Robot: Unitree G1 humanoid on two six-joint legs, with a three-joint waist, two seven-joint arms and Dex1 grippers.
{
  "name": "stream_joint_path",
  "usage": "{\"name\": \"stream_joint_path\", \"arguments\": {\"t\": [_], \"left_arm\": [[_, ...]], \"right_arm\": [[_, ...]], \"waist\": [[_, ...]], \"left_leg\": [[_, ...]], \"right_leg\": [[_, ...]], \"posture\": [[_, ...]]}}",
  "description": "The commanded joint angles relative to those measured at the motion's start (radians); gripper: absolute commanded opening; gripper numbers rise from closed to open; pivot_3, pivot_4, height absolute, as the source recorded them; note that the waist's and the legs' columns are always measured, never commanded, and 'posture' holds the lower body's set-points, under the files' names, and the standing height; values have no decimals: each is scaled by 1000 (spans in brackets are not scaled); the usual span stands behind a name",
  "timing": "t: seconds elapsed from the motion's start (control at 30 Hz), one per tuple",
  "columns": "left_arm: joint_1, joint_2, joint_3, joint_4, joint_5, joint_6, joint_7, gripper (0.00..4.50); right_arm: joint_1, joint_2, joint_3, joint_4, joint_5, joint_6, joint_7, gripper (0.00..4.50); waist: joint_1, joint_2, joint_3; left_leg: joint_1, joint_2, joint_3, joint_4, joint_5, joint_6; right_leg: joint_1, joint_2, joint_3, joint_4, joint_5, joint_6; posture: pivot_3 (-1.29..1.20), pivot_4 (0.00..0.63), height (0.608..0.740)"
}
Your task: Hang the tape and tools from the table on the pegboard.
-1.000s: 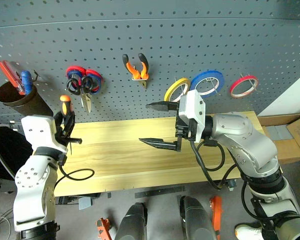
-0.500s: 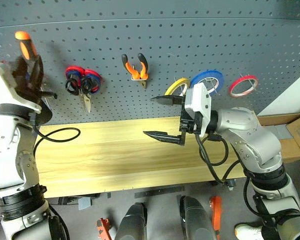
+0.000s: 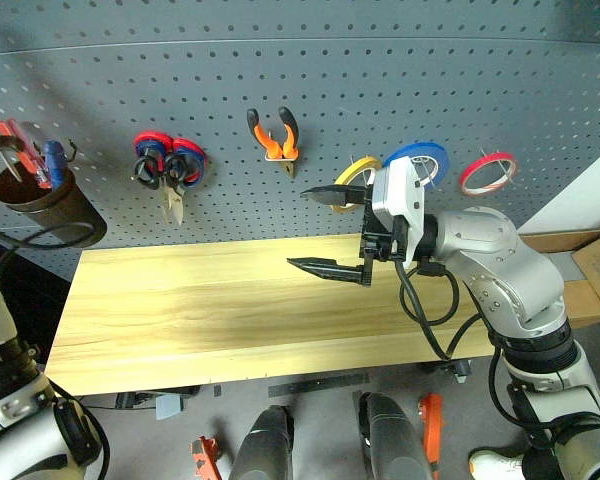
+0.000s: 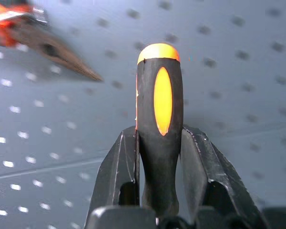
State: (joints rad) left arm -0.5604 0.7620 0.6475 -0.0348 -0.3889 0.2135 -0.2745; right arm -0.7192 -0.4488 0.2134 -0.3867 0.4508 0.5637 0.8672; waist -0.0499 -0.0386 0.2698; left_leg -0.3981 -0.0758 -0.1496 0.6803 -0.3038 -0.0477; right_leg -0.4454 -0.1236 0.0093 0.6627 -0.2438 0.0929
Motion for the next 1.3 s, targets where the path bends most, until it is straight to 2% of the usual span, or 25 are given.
{"name": "stream_joint_path", "arguments": {"t": [0.03,0.57,0.87,0.93,1.07,1.13,1.23,1.3], "left_arm": [[-42,26,11,-9,-19,-30,-3,836],[108,-81,-10,96,52,-181,11,836],[121,-123,16,71,43,-239,77,3957],[98,-126,15,55,36,-239,102,4471],[3,-122,-10,2,21,-221,155,4471],[-48,-110,-63,-36,26,-198,146,4471],[-73,-106,-168,-103,26,-144,83,4471],[-47,-92,-302,-179,41,-111,-22,4471]], "right_arm": [[-10,-4,-18,-25,-2,-27,2,4500],[-4,3,-15,-27,-7,-33,-11,4500],[5,-9,-19,-19,-13,-44,-5,4500],[5,-12,-21,-12,-15,-50,-3,4500],[5,-19,-40,4,-13,-65,0,4500],[5,-17,-57,9,-6,-72,-4,4500],[10,-17,-78,10,2,-77,-7,4500],[20,-19,-97,3,10,-78,-14,4500]], "waist": [[0,-2,-1],[-8,-5,-5],[-8,-7,-15],[-7,-7,-19],[-6,-12,-30],[-5,-15,-34],[-3,-13,-45],[-3,-10,-53]], "left_leg": [[0,0,0,0,0,0],[0,0,0,1,0,0],[0,0,0,1,0,0],[0,0,0,1,0,0],[0,0,0,1,0,0],[0,0,0,2,0,0],[0,0,-1,3,0,0],[1,0,0,2,0,0]], "right_leg": [[0,0,0,0,0,0],[0,0,0,1,0,0],[0,0,0,1,0,0],[0,0,0,1,0,0],[0,0,0,1,0,0],[0,0,-1,1,1,0],[2,-1,-1,0,1,1],[2,-1,0,0,1,1]], "posture": [[1,199,740],[-29,200,740],[-26,185,740],[-23,181,740],[-18,172,740],[-18,169,740],[-21,166,740],[-31,161,740]]}}
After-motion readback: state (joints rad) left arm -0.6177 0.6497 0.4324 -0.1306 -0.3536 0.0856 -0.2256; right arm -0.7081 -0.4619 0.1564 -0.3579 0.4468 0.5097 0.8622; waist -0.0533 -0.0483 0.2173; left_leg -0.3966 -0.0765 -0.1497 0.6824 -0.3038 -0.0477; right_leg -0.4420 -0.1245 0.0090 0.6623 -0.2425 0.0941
